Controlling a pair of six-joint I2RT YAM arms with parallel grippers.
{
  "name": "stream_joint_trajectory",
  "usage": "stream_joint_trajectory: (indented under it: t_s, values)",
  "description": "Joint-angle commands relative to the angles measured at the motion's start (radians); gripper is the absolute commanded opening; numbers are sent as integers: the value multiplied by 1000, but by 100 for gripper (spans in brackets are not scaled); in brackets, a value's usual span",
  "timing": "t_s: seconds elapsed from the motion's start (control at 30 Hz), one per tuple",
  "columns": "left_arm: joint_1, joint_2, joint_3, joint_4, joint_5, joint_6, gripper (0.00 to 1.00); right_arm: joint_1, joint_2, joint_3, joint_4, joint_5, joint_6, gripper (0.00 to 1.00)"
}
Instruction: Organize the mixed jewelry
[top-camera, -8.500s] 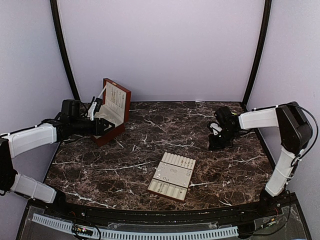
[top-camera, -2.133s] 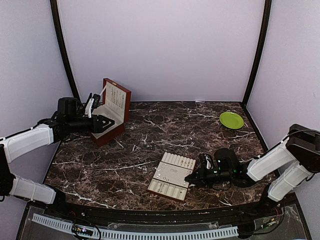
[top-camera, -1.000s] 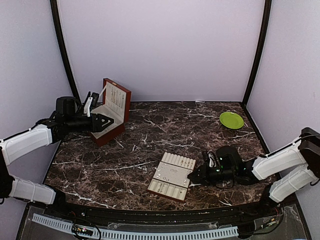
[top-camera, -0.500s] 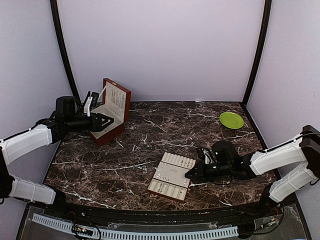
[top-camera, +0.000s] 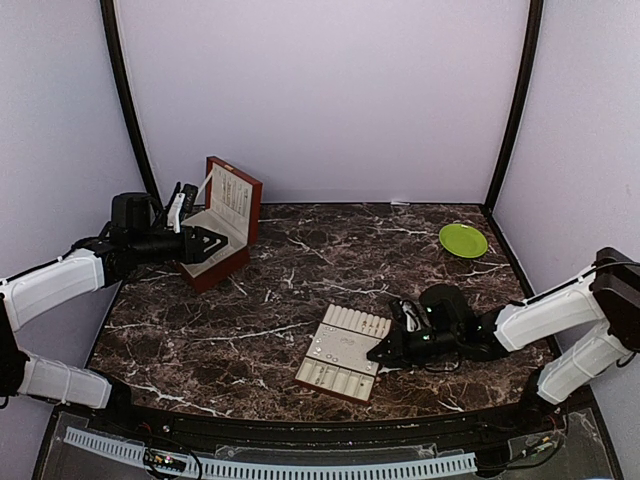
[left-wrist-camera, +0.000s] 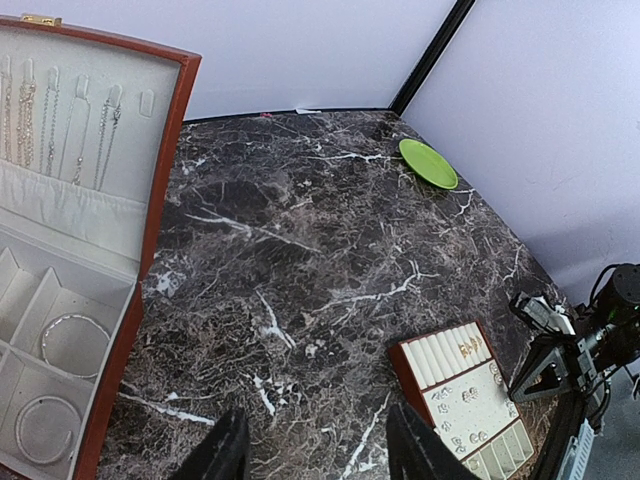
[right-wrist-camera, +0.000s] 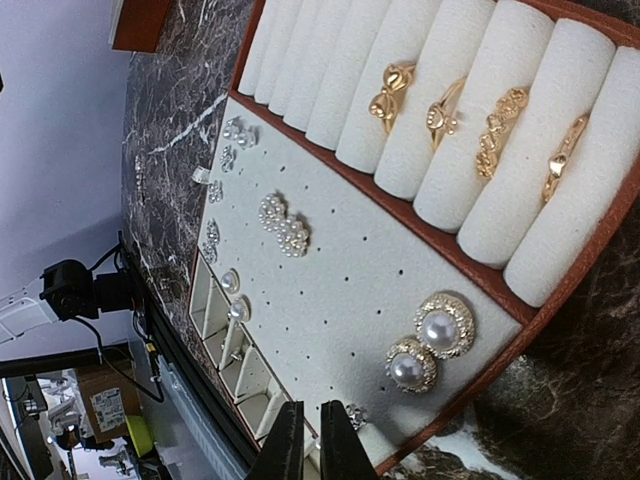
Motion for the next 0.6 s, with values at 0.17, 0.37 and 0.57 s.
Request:
stream_joint_trajectory:
  t_s: [0.17, 0.37, 0.57]
  values:
    - [7, -28, -13, 20, -1, -3, 49, 8, -6, 18, 15, 25, -5, 10]
    - [7, -48, -25, 22, -31, 7, 49, -10, -90, 61, -142, 97, -65, 17]
    - [7, -59, -37, -14, -128, 28, 49, -91, -174, 78, -234, 119, -122, 33]
